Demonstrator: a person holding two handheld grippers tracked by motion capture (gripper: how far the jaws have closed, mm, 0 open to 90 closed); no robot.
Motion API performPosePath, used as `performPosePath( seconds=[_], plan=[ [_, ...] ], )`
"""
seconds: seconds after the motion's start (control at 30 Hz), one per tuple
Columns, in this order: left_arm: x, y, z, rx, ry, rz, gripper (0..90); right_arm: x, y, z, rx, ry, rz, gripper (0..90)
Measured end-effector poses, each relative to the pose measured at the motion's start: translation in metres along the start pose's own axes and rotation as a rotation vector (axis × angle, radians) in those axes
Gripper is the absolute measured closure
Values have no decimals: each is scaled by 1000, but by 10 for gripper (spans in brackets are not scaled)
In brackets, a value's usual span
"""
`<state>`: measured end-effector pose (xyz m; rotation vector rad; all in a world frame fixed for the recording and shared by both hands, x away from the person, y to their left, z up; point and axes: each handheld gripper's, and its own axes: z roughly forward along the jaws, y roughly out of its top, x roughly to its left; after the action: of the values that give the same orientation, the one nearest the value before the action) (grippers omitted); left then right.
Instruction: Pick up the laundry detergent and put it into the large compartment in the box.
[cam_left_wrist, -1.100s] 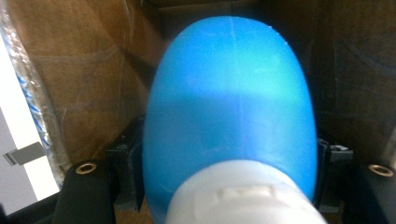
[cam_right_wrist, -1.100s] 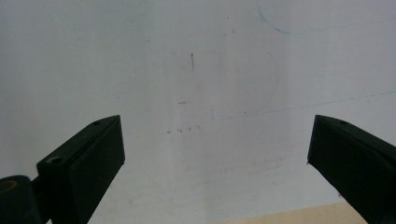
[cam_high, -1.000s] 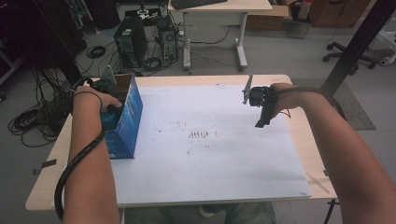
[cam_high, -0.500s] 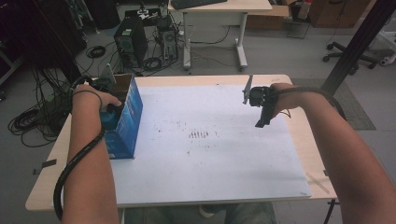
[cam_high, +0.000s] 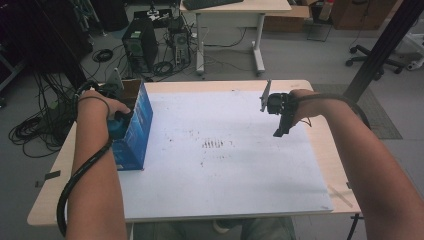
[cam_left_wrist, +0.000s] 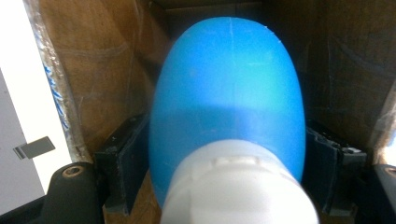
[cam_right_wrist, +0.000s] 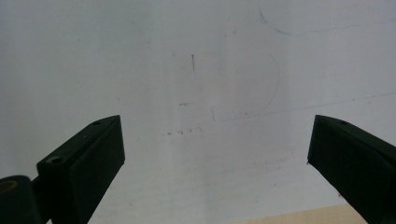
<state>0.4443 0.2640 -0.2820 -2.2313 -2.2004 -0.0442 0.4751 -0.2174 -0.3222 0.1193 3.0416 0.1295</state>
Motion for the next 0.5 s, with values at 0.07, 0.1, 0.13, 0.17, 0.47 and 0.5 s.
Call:
performPosePath(
  seconds=[0.07, 0.1, 0.13, 0.17, 0.47, 0.5],
  plan=[
    [0, 0, 0, 0, 1, -5, 243, 0, -1, 0, -3, -1, -2, 36],
    [0, 0, 0, 0, 0, -5, 242, 0, -1, 0, -2, -1, -2, 36],
    [0, 0, 0, 1, 0, -5, 241, 0, -1, 0, -3, -2, -1, 36],
    [0, 0, 0, 2, -1, -4, 240, 0, -1, 0, -4, -2, -1, 36],
    [-2, -1, -9, 7, 9, -1, 242, -1, 1, -1, -3, -1, -3, 36],
    [-1, -2, -11, 6, 9, -3, 242, -1, 1, -1, -4, -1, -3, 36]
  ],
)
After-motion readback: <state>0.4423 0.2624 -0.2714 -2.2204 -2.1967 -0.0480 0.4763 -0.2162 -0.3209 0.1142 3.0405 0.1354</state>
